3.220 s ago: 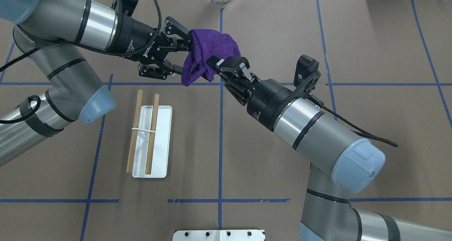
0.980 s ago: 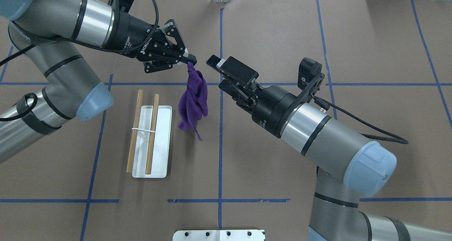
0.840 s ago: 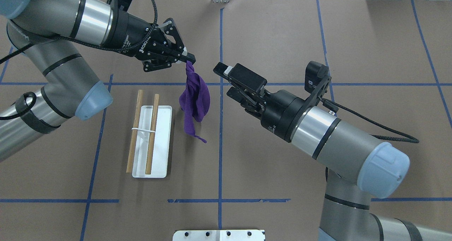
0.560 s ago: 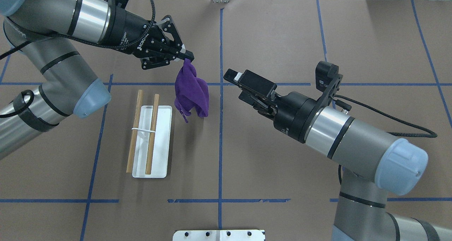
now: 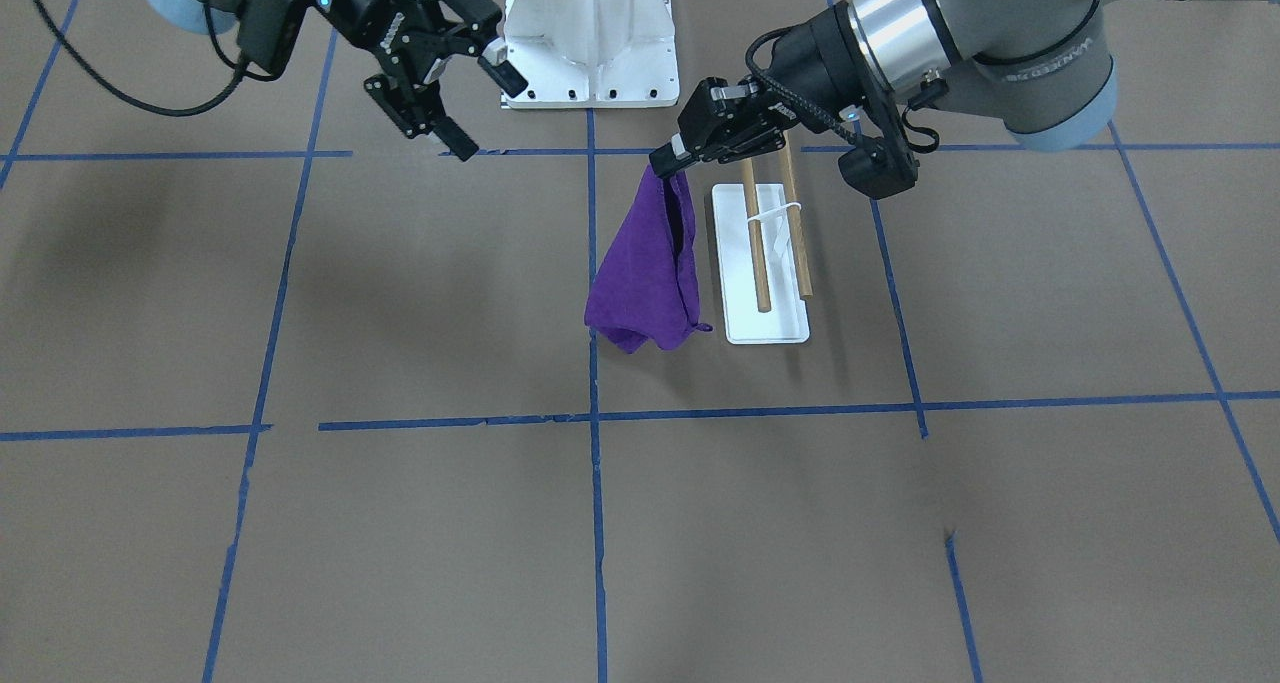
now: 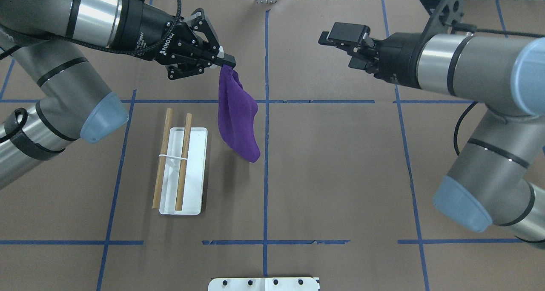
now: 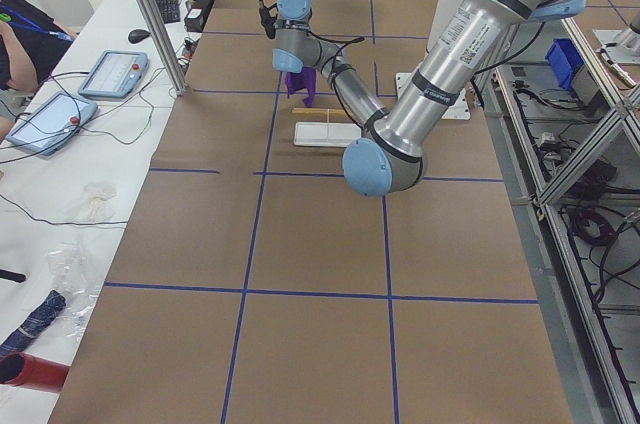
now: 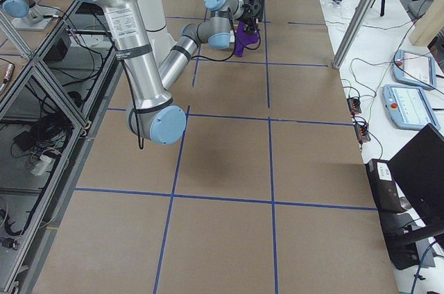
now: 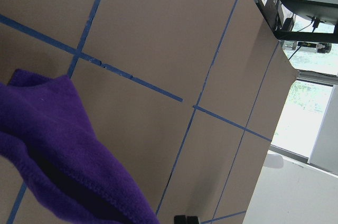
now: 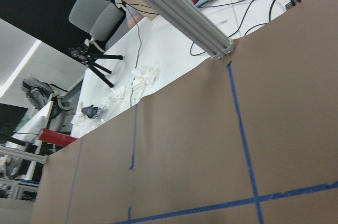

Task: Hang towel on rack

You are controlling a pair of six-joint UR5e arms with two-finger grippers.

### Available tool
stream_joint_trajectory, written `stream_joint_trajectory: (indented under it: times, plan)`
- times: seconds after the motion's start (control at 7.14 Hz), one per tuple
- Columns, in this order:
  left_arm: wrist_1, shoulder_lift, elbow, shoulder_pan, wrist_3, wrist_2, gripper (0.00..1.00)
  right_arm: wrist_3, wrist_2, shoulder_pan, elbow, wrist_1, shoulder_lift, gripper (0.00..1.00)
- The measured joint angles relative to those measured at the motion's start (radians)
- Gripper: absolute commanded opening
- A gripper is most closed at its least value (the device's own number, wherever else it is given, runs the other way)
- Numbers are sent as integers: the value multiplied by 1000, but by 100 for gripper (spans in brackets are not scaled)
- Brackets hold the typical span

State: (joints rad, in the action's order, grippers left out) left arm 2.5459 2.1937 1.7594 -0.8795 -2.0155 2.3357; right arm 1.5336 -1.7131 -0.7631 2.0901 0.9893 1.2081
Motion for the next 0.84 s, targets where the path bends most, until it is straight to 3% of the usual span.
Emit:
stream_joint_trajectory:
  times: [0.42,0.84]
  plan:
    - [-119,0,133,8,65,-227,0,-220,-65,-126,14,308,-13,100]
    - [-438,-3,296,70,312,-490,0,-448,-69,-219,20,548,-18,100]
